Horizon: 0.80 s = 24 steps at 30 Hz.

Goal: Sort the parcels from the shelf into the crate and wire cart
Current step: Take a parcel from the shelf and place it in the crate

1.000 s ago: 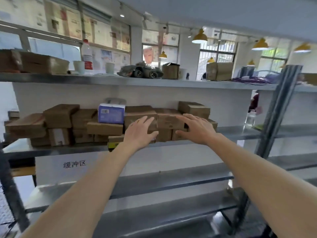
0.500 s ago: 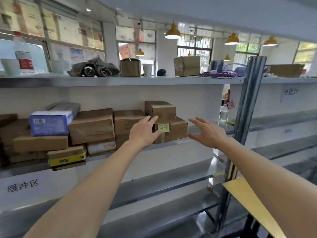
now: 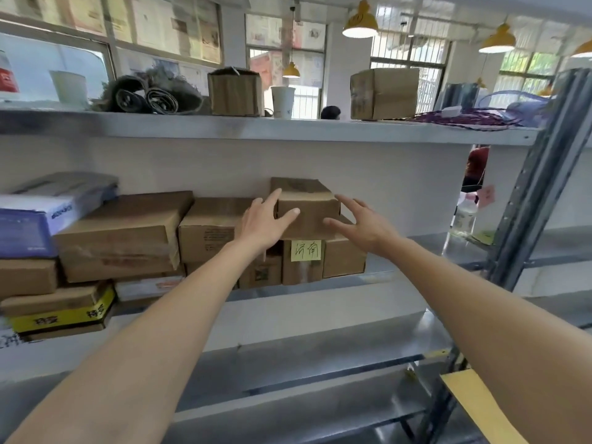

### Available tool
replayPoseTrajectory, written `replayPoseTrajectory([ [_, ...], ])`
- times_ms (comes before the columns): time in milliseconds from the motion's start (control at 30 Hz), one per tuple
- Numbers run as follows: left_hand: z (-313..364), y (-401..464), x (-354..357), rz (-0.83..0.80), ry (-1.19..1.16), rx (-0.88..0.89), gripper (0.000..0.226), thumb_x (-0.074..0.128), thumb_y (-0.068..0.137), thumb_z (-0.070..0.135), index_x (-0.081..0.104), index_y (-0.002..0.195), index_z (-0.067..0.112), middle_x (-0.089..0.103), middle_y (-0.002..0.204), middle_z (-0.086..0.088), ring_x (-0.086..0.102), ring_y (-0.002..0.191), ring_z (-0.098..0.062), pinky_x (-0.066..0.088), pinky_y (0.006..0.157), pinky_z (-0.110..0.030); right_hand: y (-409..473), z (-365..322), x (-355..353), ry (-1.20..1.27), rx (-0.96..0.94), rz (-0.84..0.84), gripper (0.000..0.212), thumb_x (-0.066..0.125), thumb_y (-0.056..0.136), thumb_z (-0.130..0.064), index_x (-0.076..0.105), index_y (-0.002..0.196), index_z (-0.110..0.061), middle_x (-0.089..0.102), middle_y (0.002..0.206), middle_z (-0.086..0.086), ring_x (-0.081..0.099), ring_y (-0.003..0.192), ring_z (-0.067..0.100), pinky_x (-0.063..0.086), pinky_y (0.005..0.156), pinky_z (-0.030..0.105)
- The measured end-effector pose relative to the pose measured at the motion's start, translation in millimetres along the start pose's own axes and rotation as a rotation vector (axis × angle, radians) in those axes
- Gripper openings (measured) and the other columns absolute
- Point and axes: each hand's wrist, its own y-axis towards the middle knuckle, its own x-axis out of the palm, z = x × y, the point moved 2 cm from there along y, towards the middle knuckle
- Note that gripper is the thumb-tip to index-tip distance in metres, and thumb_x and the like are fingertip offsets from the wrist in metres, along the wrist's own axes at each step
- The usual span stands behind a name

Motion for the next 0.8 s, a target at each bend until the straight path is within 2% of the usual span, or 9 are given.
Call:
replayPoseTrajectory([
  [67, 2, 9, 8, -0.004, -0.032, -0.028, 0.079, 0.043, 0.091, 0.077, 0.023, 0.159, 0.040, 0.034, 0.162, -0.009, 0.035, 0.147, -0.033, 0.035, 0.113, -0.051, 16, 4, 6, 0.119, -0.013, -0.015, 0.079, 0.051, 0.092, -0.072, 0.023, 0.159, -0.042, 0.028, 0.164, 0.004, 0.042, 0.141, 0.032, 0.039, 0.112, 0.047],
  [233, 8, 25, 21, 0.004, -0.126, -0.085, 0.080, 0.047, 0.090, 0.078, 0.025, 0.157, 0.041, 0.034, 0.163, 0.000, 0.032, 0.149, -0.030, 0.033, 0.114, -0.049, 47, 10, 19, 0.317, -0.068, -0.014, 0.066, 0.050, 0.098, -0.063, 0.034, 0.155, -0.034, 0.047, 0.147, 0.009, 0.051, 0.127, 0.029, 0.048, 0.095, 0.036],
  [333, 14, 30, 25, 0.034, -0.144, -0.110, 0.074, 0.051, 0.092, 0.072, 0.030, 0.155, 0.040, 0.039, 0.161, 0.002, 0.036, 0.146, -0.031, 0.035, 0.113, -0.047, 60, 17, 24, 0.443, -0.077, -0.040, 0.060, 0.050, 0.099, -0.060, 0.040, 0.151, -0.031, 0.050, 0.145, 0.006, 0.052, 0.124, 0.026, 0.052, 0.100, 0.044],
  [500, 32, 27, 33, 0.098, -0.204, -0.167, 0.069, 0.058, 0.092, 0.066, 0.038, 0.151, 0.036, 0.044, 0.156, 0.000, 0.039, 0.143, -0.030, 0.037, 0.110, -0.044, 69, 29, 23, 0.621, -0.093, -0.117, 0.055, 0.058, 0.096, -0.057, 0.046, 0.144, -0.033, 0.052, 0.139, 0.003, 0.058, 0.117, 0.026, 0.057, 0.094, 0.051],
  [633, 55, 13, 40, 0.151, -0.256, -0.176, 0.060, 0.058, 0.094, 0.062, 0.045, 0.145, 0.034, 0.046, 0.154, 0.002, 0.037, 0.143, -0.028, 0.035, 0.107, -0.038, 66, 41, 12, 0.694, -0.098, -0.091, 0.046, 0.062, 0.095, -0.053, 0.054, 0.134, -0.030, 0.054, 0.135, 0.001, 0.059, 0.099, 0.009, 0.058, 0.080, 0.036],
  [700, 65, 3, 45, 0.193, -0.271, -0.194, 0.055, 0.057, 0.094, 0.062, 0.047, 0.142, 0.036, 0.048, 0.152, 0.004, 0.040, 0.141, -0.026, 0.035, 0.104, -0.036, 59, 49, 7, 0.723, -0.116, -0.067, 0.044, 0.065, 0.094, -0.053, 0.057, 0.131, -0.031, 0.055, 0.134, -0.002, 0.061, 0.103, 0.012, 0.059, 0.087, 0.040],
  [800, 85, -15, 53, 0.268, -0.321, -0.220, 0.049, 0.059, 0.094, 0.060, 0.051, 0.136, 0.036, 0.053, 0.146, 0.009, 0.046, 0.136, -0.022, 0.039, 0.108, -0.038, 42, 60, -4, 0.732, -0.141, -0.045, 0.048, 0.066, 0.093, -0.055, 0.058, 0.132, -0.029, 0.056, 0.128, -0.011, 0.061, 0.117, 0.016, 0.055, 0.100, 0.043],
])
